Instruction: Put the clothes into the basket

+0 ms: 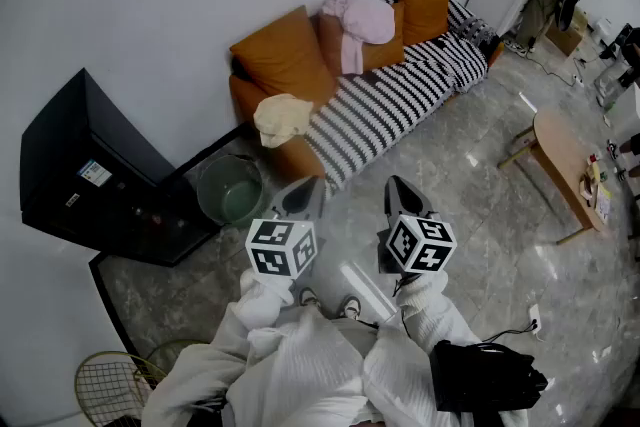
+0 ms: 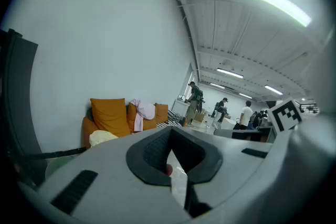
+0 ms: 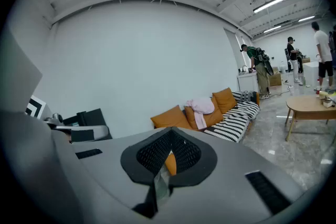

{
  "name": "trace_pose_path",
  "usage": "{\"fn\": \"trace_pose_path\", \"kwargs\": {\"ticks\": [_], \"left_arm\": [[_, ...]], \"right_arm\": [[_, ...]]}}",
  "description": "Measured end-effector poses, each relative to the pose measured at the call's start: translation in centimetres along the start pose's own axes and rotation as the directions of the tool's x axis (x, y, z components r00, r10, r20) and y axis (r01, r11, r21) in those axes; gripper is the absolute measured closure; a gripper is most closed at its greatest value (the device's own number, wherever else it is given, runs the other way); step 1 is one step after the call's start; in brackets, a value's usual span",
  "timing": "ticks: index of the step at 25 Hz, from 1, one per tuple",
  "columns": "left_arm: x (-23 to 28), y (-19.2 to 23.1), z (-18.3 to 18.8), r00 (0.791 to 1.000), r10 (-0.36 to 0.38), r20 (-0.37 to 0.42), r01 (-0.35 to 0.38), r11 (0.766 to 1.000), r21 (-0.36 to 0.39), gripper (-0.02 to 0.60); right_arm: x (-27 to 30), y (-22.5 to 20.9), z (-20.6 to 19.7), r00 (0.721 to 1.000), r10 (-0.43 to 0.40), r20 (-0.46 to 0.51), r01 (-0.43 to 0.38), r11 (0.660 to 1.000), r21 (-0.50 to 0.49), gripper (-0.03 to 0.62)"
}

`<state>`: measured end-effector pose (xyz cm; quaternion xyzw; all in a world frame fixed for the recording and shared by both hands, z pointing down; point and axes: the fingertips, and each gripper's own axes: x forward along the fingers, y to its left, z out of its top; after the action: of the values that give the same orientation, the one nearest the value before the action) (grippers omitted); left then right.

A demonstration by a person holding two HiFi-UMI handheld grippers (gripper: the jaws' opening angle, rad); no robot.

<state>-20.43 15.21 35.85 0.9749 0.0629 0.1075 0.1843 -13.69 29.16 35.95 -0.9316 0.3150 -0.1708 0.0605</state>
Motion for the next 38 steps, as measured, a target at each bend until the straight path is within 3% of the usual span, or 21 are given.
{"fn": "trace_pose_path", "kwargs": {"ticks": [13,23,31,38], "left_arm": [[0.2,1.1,0.1,1.0,-0.015,-0.018,0.015,1.0,0.01,0.581],[1.4,2.5,0.8,0.999,-0.034,-0.032,0.034,0.999,0.013,0.581],[5.2,2.5,-0.7,0.994,-0.08,-0.071,0.082,0.996,0.029,0.581],[10.9,3.0,0.6,0.996,-0.055,-0.07,0.058,0.998,0.04,0.581]], "right_arm": [[0.9,0.5,-0.6,1.0,-0.015,-0.005,0.016,0.999,0.052,0.569],[1.8,-0.7,-1.0,0.996,-0.084,-0.025,0.087,0.99,0.111,0.569],[3.8,-3.8,-1.7,0.99,-0.139,-0.032,0.142,0.98,0.135,0.569],[8.1,-7.4,0.6,0.991,-0.129,-0.029,0.132,0.982,0.132,0.569]]}}
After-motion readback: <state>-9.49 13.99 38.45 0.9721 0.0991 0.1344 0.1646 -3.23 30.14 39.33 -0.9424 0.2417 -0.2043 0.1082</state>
